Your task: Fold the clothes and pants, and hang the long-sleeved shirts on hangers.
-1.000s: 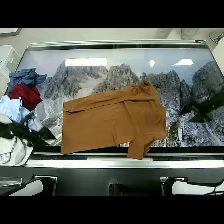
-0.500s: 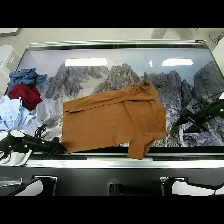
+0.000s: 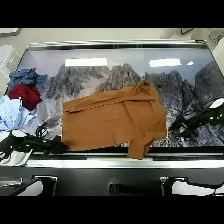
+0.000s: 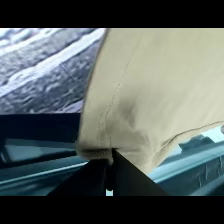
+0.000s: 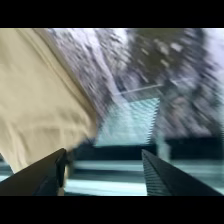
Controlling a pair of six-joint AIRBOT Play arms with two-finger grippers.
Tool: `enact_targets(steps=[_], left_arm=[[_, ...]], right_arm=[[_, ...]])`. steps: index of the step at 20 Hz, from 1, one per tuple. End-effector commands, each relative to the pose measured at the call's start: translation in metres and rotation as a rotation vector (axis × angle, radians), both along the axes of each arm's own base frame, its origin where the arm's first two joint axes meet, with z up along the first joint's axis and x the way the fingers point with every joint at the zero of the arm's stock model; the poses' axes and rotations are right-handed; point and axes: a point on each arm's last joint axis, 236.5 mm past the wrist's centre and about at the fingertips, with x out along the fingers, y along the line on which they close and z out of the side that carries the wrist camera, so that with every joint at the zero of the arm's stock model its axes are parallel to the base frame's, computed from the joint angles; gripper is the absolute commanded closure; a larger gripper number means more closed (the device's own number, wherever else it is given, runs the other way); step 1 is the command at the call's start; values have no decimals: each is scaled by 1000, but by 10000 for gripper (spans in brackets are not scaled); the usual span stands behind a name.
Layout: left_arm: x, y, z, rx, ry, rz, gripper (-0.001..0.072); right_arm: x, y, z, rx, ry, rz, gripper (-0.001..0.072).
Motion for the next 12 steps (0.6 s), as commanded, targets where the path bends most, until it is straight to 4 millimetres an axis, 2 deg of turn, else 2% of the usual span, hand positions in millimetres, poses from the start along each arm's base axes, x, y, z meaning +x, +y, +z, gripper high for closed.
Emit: enact_targets(steps=[1,5,6,7,8,9,10,11,12], left_arm=[[1,-1,9,2,-27,-9,686],[7,1,19,21,-75,1,686],[8,1,20,22,-80,4,686],[8,1,21,23,-81,8,686],[12,3,23,26,-92,7,687],[21,5,30,33,-118,4,687],[39,11,45,52,-177,2,688],[63,19,68,83,-270,3,689],[96,31,109,132,-410,6,689]], right_arm=[[8,19,-28,60,-39,-58,220],[3,42,-43,71,-14,35,236],[3,50,-42,72,-13,60,357],[1,57,-40,82,-6,81,549],[0,60,-35,93,-1,100,664],[4,61,-26,97,-23,126,666],[15,58,-10,85,-70,138,667],[33,52,12,57,-148,146,667],[57,44,43,12,-261,151,668]])
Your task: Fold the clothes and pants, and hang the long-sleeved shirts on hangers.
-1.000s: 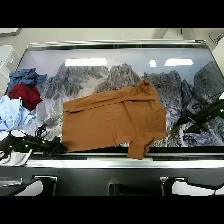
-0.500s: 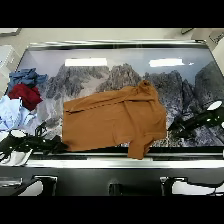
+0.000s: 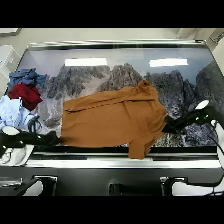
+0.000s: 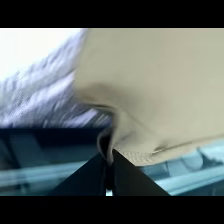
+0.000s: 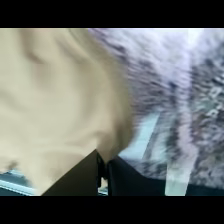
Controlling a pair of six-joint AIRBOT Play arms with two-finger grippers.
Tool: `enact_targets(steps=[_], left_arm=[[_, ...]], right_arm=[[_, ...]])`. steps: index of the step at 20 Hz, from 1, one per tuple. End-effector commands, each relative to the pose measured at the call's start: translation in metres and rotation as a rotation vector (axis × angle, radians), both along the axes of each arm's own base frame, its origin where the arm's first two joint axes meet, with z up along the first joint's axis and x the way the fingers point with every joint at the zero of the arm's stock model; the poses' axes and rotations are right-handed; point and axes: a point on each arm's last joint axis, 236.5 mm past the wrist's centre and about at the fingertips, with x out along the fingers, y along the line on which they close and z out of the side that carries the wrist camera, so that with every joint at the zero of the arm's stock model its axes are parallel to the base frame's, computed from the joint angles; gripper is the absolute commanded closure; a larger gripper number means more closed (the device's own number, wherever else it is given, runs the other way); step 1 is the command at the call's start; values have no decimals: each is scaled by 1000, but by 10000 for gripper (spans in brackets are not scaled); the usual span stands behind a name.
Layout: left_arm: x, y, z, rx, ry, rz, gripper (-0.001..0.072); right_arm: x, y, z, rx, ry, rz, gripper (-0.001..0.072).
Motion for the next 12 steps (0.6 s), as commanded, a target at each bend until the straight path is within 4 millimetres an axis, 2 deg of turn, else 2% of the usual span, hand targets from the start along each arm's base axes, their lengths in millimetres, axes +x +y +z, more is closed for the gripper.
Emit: enact_targets(steps=[1,2,3,4,5,6,7,8,9,10,12], left_arm=[[77,26,104,114,-345,13,689],[109,38,180,183,-552,37,689],[128,47,259,250,-754,60,688],[134,53,349,320,-978,96,687],[126,55,428,382,-1173,125,687],[106,52,495,428,-1337,149,687],[80,44,548,461,-1467,155,687],[52,33,583,484,-1560,148,687],[28,25,605,500,-1623,145,687],[6,18,620,513,-1676,148,687],[-26,9,637,527,-1750,162,688]], right_arm=[[63,-13,96,-87,-321,25,668],[95,-23,159,-159,-536,41,667],[116,-32,230,-243,-749,56,667],[126,-41,316,-351,-981,38,667],[119,-47,399,-453,-1190,8,667],[94,-48,478,-557,-1382,-21,667],[57,-45,538,-645,-1524,-39,667],[22,-41,573,-712,-1607,-52,667],[-12,-35,595,-760,-1665,-65,667],[-39,-28,606,-783,-1701,-70,667],[-85,-16,630,-822,-1794,-93,667]])
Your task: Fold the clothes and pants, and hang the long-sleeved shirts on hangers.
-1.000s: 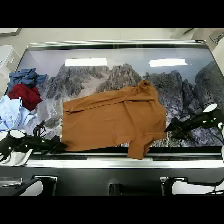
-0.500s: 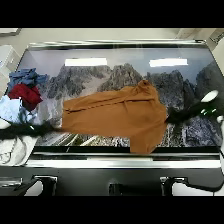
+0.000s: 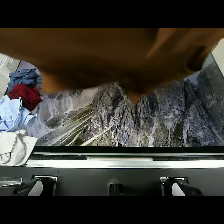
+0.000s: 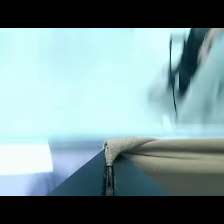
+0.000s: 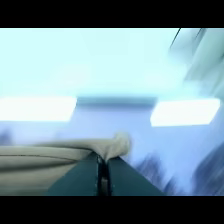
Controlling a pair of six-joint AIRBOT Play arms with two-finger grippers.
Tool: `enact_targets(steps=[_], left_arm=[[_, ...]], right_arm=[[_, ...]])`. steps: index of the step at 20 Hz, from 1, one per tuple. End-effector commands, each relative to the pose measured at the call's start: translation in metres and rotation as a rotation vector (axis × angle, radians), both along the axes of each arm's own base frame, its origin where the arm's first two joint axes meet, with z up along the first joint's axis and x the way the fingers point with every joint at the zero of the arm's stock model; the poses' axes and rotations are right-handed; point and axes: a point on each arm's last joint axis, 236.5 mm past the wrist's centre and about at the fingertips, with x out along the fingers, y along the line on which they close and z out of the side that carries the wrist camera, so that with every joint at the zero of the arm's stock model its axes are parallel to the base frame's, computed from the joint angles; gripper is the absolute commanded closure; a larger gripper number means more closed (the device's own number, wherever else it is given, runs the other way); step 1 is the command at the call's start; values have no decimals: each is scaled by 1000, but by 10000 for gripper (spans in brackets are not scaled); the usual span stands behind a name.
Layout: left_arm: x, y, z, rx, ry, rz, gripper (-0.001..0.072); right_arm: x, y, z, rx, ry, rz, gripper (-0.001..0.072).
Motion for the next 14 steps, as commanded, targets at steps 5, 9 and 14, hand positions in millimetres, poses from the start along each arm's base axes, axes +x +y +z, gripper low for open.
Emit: enact_targets(steps=[5,9,14], left_arm=[[-102,-30,76,39,-270,9,688],[-72,-25,50,-21,-142,-18,689],[56,-8,-169,-139,542,-116,688]], right_arm=[[-141,20,120,-44,-475,-94,667],[-104,10,81,-13,-293,-94,667],[-4,-9,-194,185,779,-17,668]])
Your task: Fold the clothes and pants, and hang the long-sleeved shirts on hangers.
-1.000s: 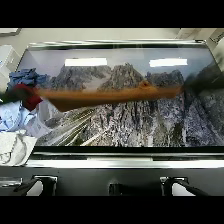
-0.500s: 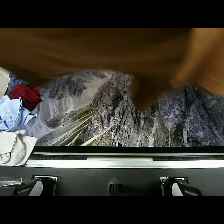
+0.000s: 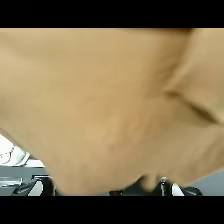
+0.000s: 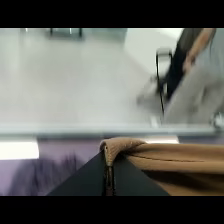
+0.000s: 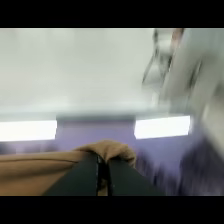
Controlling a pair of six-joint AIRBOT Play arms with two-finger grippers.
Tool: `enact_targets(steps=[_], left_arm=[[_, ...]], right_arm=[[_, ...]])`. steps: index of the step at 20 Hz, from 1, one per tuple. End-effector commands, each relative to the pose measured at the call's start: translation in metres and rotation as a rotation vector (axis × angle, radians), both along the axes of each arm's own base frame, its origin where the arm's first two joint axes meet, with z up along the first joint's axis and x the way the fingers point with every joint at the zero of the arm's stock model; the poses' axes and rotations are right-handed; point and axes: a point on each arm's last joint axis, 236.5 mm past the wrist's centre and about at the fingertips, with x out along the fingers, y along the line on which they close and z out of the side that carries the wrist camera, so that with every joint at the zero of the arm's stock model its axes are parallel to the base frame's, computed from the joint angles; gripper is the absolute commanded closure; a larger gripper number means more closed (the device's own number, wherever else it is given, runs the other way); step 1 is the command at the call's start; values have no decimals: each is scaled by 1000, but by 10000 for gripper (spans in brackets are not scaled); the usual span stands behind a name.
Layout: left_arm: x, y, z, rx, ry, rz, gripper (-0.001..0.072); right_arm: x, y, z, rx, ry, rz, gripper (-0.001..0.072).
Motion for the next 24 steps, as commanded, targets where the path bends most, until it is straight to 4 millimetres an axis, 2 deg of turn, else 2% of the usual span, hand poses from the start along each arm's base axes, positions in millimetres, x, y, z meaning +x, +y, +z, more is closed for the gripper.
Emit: enact_targets(steps=[1,2,4,5,6,8,10,13,15,17,21,22,24], left_arm=[[67,1,-183,-109,495,-81,688],[78,-3,-244,-151,631,-94,688],[91,-7,-356,-208,837,-84,687],[98,-2,-400,-240,910,-49,687],[102,1,-433,-261,972,-28,687],[114,3,-472,-302,1061,-20,687],[135,7,-484,-307,1074,-15,687],[178,18,-473,-260,977,-10,687],[204,20,-467,-248,909,14,687],[223,18,-470,-242,876,29,687],[232,8,-504,-259,913,47,687],[233,8,-512,-292,931,68,687],[242,7,-508,-366,908,96,686]], right_arm=[[32,6,-194,216,700,99,668],[45,14,-245,308,819,130,668],[58,25,-333,468,995,102,669],[62,34,-374,498,1066,101,669],[71,45,-404,495,1106,115,669],[111,69,-448,466,1087,140,668],[164,77,-464,437,956,131,667],[235,60,-447,485,702,14,667],[265,46,-434,493,554,-32,667],[280,39,-432,498,488,-56,667],[268,46,-481,519,620,-63,667],[269,45,-487,523,622,-69,667],[286,37,-475,549,535,-109,667]])
